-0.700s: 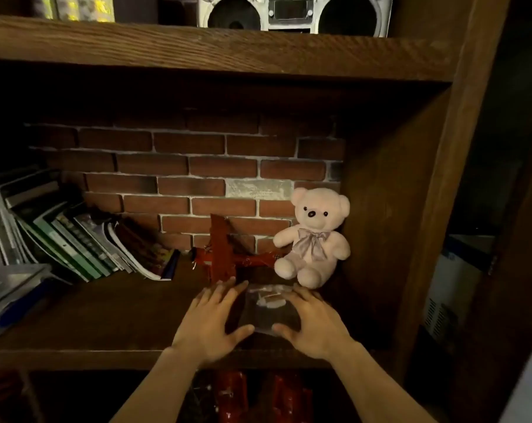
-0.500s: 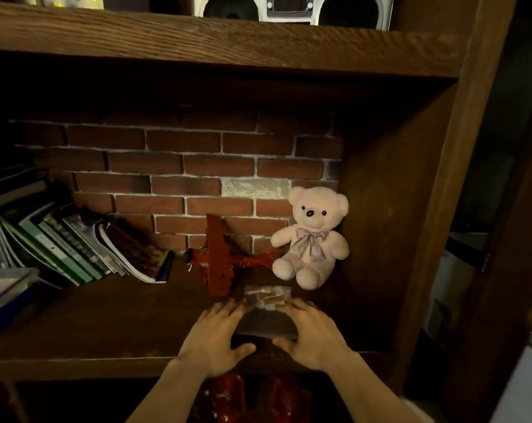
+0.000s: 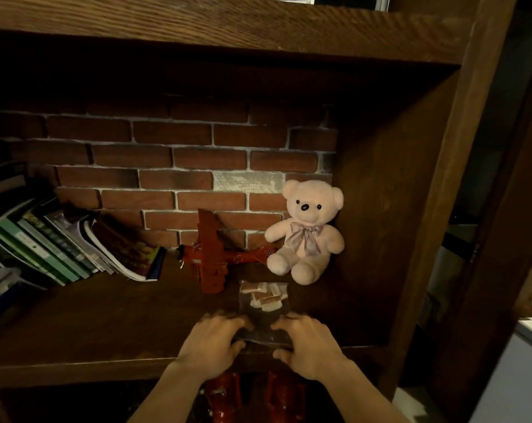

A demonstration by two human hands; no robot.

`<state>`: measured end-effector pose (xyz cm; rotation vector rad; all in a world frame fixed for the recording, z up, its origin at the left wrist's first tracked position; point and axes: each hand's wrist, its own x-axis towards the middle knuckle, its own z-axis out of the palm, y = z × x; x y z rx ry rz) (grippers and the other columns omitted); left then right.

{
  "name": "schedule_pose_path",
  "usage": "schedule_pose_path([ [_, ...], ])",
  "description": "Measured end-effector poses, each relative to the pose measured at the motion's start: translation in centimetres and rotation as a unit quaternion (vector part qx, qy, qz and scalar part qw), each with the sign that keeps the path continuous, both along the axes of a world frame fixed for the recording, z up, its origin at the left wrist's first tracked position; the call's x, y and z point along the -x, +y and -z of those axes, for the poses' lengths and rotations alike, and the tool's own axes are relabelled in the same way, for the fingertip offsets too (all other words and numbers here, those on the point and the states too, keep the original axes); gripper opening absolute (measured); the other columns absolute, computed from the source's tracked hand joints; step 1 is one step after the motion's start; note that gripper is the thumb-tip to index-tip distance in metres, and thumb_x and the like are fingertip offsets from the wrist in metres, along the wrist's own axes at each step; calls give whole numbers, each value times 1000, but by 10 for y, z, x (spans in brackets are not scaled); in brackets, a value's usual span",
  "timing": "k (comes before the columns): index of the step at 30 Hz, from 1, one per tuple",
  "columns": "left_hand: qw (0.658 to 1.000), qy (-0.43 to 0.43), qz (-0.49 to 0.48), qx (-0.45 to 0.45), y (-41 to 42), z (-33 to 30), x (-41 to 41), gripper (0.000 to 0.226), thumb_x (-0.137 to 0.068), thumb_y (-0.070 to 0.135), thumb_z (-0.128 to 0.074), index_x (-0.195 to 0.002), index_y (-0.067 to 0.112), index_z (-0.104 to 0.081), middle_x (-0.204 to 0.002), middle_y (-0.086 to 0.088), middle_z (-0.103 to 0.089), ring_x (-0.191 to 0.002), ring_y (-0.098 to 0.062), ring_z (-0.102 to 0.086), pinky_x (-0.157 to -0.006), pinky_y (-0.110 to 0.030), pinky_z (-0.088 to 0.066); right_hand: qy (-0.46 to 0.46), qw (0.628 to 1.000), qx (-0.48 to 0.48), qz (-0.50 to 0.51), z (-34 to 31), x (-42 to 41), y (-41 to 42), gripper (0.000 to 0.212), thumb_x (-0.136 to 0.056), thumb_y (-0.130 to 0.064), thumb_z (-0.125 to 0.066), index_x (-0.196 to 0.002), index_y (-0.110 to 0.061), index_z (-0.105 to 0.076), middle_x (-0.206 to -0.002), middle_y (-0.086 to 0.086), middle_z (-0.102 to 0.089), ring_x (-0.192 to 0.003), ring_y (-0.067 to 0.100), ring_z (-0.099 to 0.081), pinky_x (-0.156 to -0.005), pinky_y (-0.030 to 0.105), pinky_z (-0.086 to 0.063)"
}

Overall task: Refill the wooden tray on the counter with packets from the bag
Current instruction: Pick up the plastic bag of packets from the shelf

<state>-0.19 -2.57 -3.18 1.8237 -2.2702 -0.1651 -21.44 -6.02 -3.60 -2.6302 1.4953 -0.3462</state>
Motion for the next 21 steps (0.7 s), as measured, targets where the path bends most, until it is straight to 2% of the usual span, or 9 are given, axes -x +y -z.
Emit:
schedule_pose_path([
  [4,1000,7,10,26,5,-7,-1,15,-95,33,-59,-108,41,-60,-118,18,-62,-118,-8,-52,-106,-36,-38,-15,1000,15,-3,-4,1,3,33,-90,-36,-68,-122,-33,-63,-123,-10,-63,-112,15,-60,-93,36,-52],
  [6,999,10,11,30,8,-13,-1,11,-96,34,-59,-104,41,-60,-114,17,-61,-112,-6,-52,-102,-33,-39,-19,999,26,-6,-11,3,5,18,-91,-33,-65,-109,-32,-68,-108,-12,-65,-96,10,-61,-84,32,-53],
  [8,999,12,12,44,12,-21,-1,10,-96,34,-59,-103,41,-60,-111,17,-61,-108,-5,-52,-99,-32,-40,-25,999,37,-12,-21,4,7,7,-92,-29,-65,-97,-30,-69,-99,-13,-65,-86,8,-59,-74,28,-47],
  [12,997,14,9,82,18,-42,0,8,-95,34,-60,-101,39,-59,-106,17,-62,-103,-5,-54,-95,-31,-40,-38,997,69,-17,-45,7,13,9,-93,-34,-62,-98,-29,-69,-104,-6,-68,-94,17,-65,-71,30,-43],
  [16,992,6,3,126,24,-67,1,8,-94,34,-62,-100,40,-60,-105,18,-62,-102,-4,-55,-94,-31,-40,-46,993,100,-37,-69,11,19,7,-94,-32,-61,-99,-29,-64,-100,-8,-64,-85,16,-60,-67,31,-40],
  [21,983,9,1,185,34,-96,6,7,-93,34,-63,-97,39,-61,-101,19,-57,-99,-3,-53,-93,-31,-43,-62,989,128,-28,-101,19,23,8,-95,-34,-59,-97,-33,-66,-96,-8,-69,-86,15,-63,-66,33,-50],
])
